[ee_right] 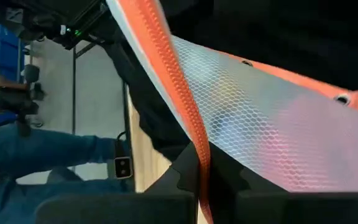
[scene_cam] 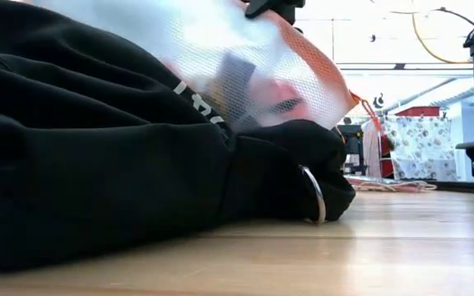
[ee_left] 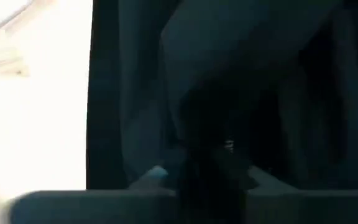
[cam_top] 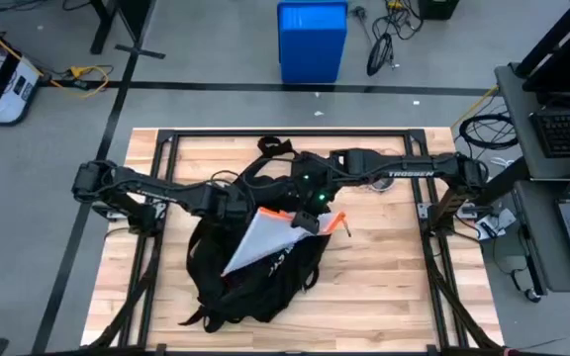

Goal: Unpack backpack
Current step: Put the orange zip bag into the black backpack

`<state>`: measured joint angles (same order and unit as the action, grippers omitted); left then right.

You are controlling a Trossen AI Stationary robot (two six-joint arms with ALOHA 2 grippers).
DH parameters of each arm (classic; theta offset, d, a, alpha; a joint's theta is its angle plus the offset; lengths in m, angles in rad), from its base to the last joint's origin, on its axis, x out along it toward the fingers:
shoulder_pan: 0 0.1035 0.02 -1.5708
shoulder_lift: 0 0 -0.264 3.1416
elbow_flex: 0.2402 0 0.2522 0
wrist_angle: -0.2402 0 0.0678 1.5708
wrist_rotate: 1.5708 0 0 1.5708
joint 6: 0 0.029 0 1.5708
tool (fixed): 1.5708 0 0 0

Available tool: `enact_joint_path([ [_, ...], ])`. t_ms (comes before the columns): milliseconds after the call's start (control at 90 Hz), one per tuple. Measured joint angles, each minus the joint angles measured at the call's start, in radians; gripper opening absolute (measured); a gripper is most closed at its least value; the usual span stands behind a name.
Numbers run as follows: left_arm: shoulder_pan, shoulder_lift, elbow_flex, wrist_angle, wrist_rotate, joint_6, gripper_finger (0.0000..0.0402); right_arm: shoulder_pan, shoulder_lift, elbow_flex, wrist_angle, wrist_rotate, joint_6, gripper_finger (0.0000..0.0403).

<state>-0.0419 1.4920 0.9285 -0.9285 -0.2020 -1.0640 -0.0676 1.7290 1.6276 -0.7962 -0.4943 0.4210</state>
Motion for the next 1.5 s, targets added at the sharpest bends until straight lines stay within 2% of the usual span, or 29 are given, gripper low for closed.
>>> enact_joint_path([
  [167, 0.003, -0.057, 0.056, 0.002, -0.002, 0.024, 0.0003, -0.001, 0.007, 0.0, 0.04, 0.014, -0.107, 0.0],
  [378, 0.003, -0.136, 0.139, 0.001, -0.014, 0.037, 0.0, -0.001, 0.049, 0.0, 0.039, 0.018, -0.193, 0.0],
  [633, 0.003, -0.158, 0.264, 0.012, -0.026, 0.156, 0.0, -0.001, 0.122, 0.0, 0.114, 0.056, -0.253, 0.0],
  [878, 0.003, -0.158, 0.346, 0.059, -0.008, 0.191, 0.0, -0.018, 0.159, 0.0, 0.191, 0.04, -0.123, 0.0],
  [1022, 0.004, -0.158, 0.354, 0.056, -0.008, 0.215, 0.0, -0.041, 0.172, 0.0, 0.154, 0.031, -0.022, 0.0],
  [1189, 0.004, -0.158, 0.355, 0.051, -0.007, 0.216, 0.0, -0.069, 0.171, 0.0, 0.19, 0.036, 0.035, 0.0001],
  [1344, 0.003, -0.158, 0.355, 0.036, -0.012, 0.216, 0.0, -0.08, 0.171, 0.0, 0.165, 0.02, 0.035, 0.0036],
  [1500, 0.003, -0.158, 0.356, -0.042, -0.016, 0.23, 0.0, -0.063, 0.165, 0.0, 0.146, 0.024, 0.025, 0.0107],
])
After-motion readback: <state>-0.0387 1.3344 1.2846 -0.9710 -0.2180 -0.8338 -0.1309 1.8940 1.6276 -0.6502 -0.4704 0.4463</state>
